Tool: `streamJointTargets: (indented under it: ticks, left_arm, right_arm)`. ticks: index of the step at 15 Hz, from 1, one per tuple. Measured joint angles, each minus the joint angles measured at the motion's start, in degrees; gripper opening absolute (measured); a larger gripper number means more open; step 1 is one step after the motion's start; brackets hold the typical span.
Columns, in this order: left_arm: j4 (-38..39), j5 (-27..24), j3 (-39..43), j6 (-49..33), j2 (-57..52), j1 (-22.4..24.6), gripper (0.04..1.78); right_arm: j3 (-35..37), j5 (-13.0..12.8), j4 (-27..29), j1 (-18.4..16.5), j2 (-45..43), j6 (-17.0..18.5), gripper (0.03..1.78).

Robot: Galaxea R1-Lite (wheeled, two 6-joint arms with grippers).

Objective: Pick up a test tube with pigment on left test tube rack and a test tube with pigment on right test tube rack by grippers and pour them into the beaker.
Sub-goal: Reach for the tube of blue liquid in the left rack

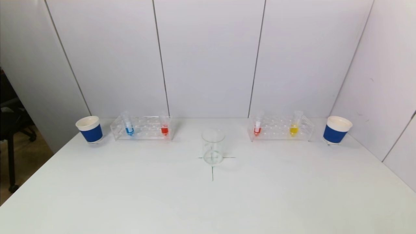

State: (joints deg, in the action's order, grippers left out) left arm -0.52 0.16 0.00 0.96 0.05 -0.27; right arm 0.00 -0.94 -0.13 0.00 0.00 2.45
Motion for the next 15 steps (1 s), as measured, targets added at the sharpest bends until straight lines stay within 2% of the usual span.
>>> streamJointTargets:
  ticks: [15]
  left_arm:
    - [-0.1, 0.0, 0.0, 0.0, 0.0, 0.0, 1.76]
  right_arm:
    - [0.0, 0.0, 0.0, 0.0, 0.0, 0.0, 1.71]
